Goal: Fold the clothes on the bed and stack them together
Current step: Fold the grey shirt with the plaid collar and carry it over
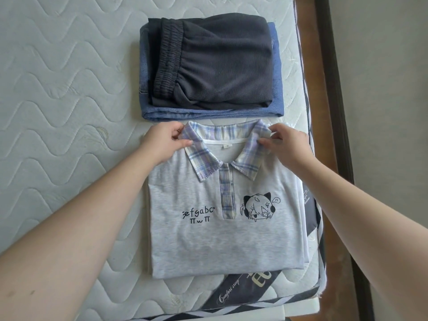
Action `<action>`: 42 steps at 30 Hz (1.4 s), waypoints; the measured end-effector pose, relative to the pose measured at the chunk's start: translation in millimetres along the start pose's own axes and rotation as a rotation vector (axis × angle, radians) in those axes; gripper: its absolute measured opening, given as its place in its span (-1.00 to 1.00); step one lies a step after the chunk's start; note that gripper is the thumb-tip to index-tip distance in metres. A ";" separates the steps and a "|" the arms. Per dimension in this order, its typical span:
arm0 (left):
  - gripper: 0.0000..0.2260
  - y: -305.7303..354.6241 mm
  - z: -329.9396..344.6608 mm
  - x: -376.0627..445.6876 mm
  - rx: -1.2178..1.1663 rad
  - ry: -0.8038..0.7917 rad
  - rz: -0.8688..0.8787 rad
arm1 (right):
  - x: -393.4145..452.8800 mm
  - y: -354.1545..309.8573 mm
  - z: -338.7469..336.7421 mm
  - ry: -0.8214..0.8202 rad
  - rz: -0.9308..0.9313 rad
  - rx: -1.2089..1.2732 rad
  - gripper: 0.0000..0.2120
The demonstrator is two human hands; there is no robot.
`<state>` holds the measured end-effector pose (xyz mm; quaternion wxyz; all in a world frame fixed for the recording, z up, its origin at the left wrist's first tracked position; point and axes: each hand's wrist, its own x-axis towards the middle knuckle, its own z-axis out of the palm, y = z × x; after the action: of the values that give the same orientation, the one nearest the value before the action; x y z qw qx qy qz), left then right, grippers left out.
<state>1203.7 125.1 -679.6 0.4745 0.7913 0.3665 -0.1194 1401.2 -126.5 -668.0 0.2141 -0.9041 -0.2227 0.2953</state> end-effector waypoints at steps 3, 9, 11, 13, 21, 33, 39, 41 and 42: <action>-0.78 -1.9 2.1 -0.8 0.066 0.060 0.012 | 0.5 -1.1 0.4 0.077 -0.007 -0.017 -0.69; -0.66 -0.9 4.7 6.5 0.022 0.084 0.019 | 6.0 -4.2 2.2 -0.048 -0.036 0.079 -0.58; -0.70 1.4 8.6 10.6 0.047 0.148 0.022 | 10.4 -9.1 2.2 -0.051 -0.044 0.130 -0.66; -0.80 4.6 13.2 12.5 0.054 0.227 0.016 | 14.6 -12.3 3.9 -0.038 -0.055 0.157 -0.80; -0.80 8.7 19.1 5.7 0.038 0.253 0.010 | 11.7 1.6 1.3 -0.011 -0.039 0.057 -0.69; -0.83 -23.7 -25.8 -13.1 0.333 0.108 -0.004 | -3.2 31.8 -26.4 0.017 -0.065 -0.279 -0.72; -0.55 -55.7 10.7 -63.1 0.132 0.520 0.008 | -51.4 49.3 -3.5 0.128 0.253 0.223 -0.45; -0.45 -59.9 32.1 -94.4 0.130 0.573 -0.035 | -80.2 55.4 8.0 0.192 0.242 0.137 -0.38; -0.43 -60.0 46.2 -112.1 0.203 0.588 -0.011 | -96.7 57.8 15.8 0.249 0.177 0.020 -0.38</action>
<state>1090.7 50.9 -683.3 0.2659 0.8334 0.4785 0.0762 1337.0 -220.4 -667.2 0.2220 -0.9476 -0.1112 0.2009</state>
